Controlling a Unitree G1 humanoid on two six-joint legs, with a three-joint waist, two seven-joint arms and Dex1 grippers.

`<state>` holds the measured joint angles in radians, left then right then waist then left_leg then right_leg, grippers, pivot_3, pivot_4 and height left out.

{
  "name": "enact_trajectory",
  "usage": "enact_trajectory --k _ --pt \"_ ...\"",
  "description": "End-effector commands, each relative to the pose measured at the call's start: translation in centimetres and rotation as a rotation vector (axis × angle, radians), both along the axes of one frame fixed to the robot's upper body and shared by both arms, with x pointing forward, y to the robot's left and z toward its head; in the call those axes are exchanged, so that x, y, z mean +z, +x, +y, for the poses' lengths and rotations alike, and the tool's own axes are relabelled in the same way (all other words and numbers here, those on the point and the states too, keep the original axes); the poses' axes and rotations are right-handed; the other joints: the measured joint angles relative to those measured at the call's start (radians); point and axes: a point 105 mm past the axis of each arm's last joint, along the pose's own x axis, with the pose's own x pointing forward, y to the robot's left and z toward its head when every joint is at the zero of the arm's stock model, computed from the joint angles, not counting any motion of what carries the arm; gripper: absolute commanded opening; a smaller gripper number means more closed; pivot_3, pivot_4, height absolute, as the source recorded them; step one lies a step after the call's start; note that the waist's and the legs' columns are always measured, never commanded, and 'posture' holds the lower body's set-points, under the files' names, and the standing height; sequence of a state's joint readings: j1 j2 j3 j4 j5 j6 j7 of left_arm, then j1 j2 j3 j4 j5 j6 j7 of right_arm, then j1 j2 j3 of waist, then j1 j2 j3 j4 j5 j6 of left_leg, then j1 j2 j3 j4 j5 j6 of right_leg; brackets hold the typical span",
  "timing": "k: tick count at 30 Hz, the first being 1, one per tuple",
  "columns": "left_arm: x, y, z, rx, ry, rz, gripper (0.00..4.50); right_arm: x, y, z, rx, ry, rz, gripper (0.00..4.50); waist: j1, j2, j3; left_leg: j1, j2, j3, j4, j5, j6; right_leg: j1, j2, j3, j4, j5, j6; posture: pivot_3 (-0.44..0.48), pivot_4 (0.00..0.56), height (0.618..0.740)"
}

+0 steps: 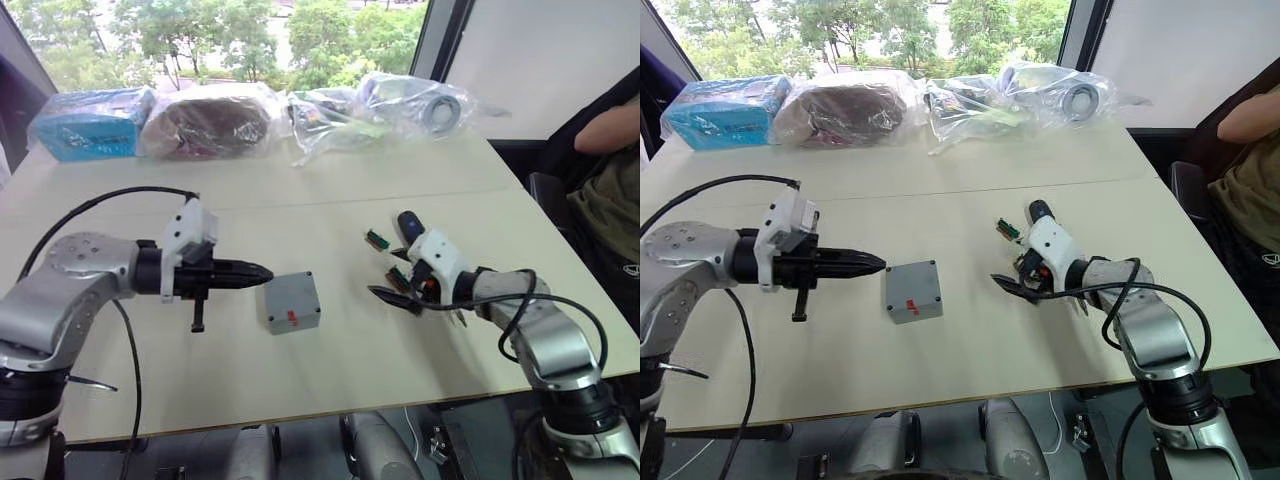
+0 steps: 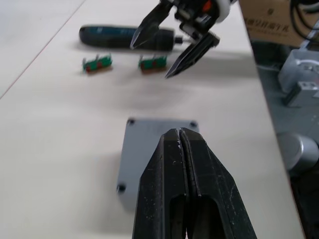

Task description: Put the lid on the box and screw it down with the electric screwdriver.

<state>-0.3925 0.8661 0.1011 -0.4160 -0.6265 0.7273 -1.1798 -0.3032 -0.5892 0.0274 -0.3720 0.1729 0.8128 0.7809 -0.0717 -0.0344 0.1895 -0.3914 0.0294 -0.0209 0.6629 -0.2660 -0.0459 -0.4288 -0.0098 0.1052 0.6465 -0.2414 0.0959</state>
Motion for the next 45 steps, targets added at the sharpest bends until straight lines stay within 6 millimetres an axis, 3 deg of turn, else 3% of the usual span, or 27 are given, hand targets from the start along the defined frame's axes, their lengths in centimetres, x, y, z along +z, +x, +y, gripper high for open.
enact_trajectory --k 1,8,23,26,28,35,42,45 --pt "0.8 -0.2 -0.6 -0.018 -0.013 -0.032 0.0 0.8 0.1 -0.6 -0.081 0.045 0.026 4.3 0.001 0.0 0.0 0.0 0.0 0.0 0.0 0.0 0.0 0.0 0.0 0.0 0.0 0.0 0.0 0.0 0.15 0.74" --pt "0.7 0.1 -1.0 -0.028 -0.009 -0.041 0.0 0.2 0.5 -1.1 -0.189 0.112 0.13 4.3 0.001 0.0 0.0 0.0 0.0 0.0 0.0 0.0 0.0 0.0 0.0 0.0 -0.001 0.0 0.0 0.0 0.15 0.74" --pt "0.9 0.3 -1.5 -0.038 -0.008 -0.06 0.0 0.1 0.6 -2.0 -0.261 0.139 0.155 4.3 0.001 0.0 0.001 -0.001 0.0 0.0 0.0 0.0 0.0 0.0 -0.001 0.0 -0.002 0.0 0.0 0.0 0.15 0.74" --pt "0.9 0.4 -1.6 -0.04 -0.006 -0.062 0.0 -0.1 0.6 -2.1 -0.264 0.133 0.158 3.68 0.001 0.0 0.001 -0.001 0.0 0.0 0.0 0.0 0.0 0.0 -0.001 0.0 -0.002 0.0 0.0 0.0 0.15 0.74" --pt "0.9 0.4 -1.7 -0.041 -0.007 -0.063 0.0 -0.2 0.6 -2.3 -0.271 0.127 0.163 3.0 0.001 0.0 0.001 -0.001 0.0 0.0 0.0 0.0 0.0 0.0 -0.001 0.0 -0.002 0.0 0.0 0.0 0.15 0.74" --pt "1.0 0.5 -1.8 -0.042 -0.008 -0.07 0.0 -0.3 0.5 -2.3 -0.271 0.115 0.176 0.13 0.001 0.0 0.001 -0.001 0.0 0.0 0.0 0.0 0.0 0.0 0.0 0.0 -0.003 0.0 0.0 0.0 0.15 0.74" --pt "1.1 0.6 -1.8 -0.039 -0.008 -0.075 0.0 -0.1 0.4 -2.2 -0.264 0.108 0.173 0.04 0.001 0.0 0.001 -0.001 0.0 0.0 -0.001 0.0 0.0 0.0 -0.001 0.0 -0.003 0.0 0.0 0.0 0.15 0.74" --pt "0.9 0.6 -1.6 -0.03 0.001 -0.072 0.0 1.4 0.9 -2.4 -0.274 0.129 0.117 0.04 0.001 0.0 0.001 -0.001 0.0 0.0 -0.001 0.0 0.0 0.0 -0.001 0.0 -0.003 0.0 0.0 0.0 0.15 0.74"
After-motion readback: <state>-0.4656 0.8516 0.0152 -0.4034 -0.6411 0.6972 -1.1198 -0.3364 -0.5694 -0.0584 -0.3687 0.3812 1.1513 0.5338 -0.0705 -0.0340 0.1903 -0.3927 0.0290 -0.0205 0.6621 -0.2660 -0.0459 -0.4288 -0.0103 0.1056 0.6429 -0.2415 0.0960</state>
